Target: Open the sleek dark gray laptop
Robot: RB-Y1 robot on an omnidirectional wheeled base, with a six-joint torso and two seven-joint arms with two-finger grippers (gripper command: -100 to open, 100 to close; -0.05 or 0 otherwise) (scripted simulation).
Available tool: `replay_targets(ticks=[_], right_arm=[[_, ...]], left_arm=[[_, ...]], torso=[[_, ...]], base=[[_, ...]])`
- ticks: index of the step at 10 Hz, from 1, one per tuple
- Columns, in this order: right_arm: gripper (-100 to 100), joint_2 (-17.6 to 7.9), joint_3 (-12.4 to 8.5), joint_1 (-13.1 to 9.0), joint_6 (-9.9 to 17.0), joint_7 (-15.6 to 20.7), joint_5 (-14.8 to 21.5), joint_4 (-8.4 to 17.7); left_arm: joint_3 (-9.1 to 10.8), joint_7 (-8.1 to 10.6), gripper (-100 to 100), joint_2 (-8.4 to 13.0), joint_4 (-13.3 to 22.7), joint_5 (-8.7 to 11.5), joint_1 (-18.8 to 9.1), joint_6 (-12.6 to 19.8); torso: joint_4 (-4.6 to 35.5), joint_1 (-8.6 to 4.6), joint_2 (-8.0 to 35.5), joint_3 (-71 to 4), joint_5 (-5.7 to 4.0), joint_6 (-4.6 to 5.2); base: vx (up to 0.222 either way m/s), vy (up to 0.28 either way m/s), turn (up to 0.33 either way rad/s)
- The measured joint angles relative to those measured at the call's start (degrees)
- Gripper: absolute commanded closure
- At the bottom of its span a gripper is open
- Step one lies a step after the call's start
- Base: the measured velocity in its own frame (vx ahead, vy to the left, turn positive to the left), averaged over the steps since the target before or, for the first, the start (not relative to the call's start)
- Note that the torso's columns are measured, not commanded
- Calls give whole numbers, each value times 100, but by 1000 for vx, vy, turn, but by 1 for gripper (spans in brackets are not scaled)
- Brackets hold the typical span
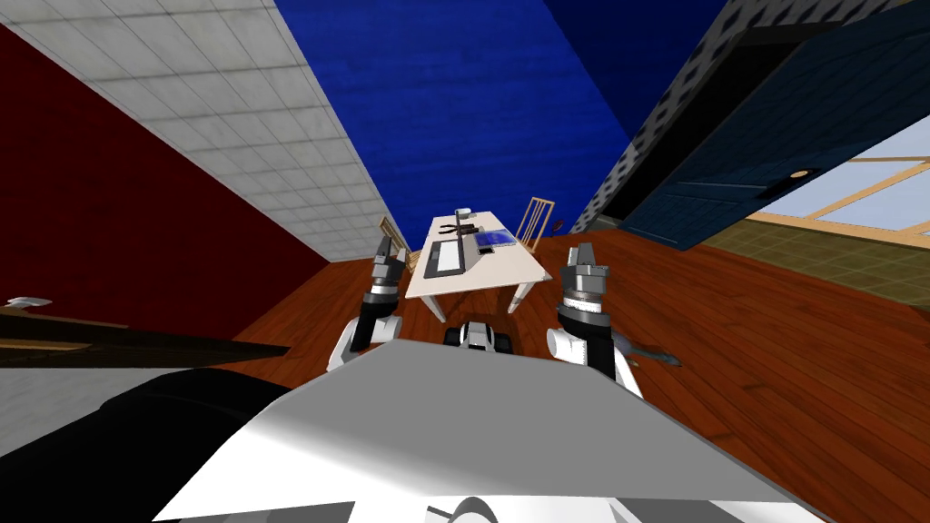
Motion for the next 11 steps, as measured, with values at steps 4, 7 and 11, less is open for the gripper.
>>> replay_targets(ticks=[4, 7, 11], right_arm=[[0, 0, 0, 0, 0, 0, 0, 0], [0, 0, -1, 0, 0, 0, 0, 0], [0, 0, 0, 0, 0, 0, 0, 0]], left_arm=[[239, -14, -100, 199, 55, -71, 32, 585], [354, -54, -100, 328, 83, -146, 47, 1002], [563, -65, -100, 592, 105, -203, 124, 1503]], torso=[[1, -9, 4, 2, -3, 0], [1, 9, 5, 3, 3, 0], [0, -3, 0, 0, -1, 0]], base=[[45, -124, -59], [35, -95, -54], [38, -103, -54]])
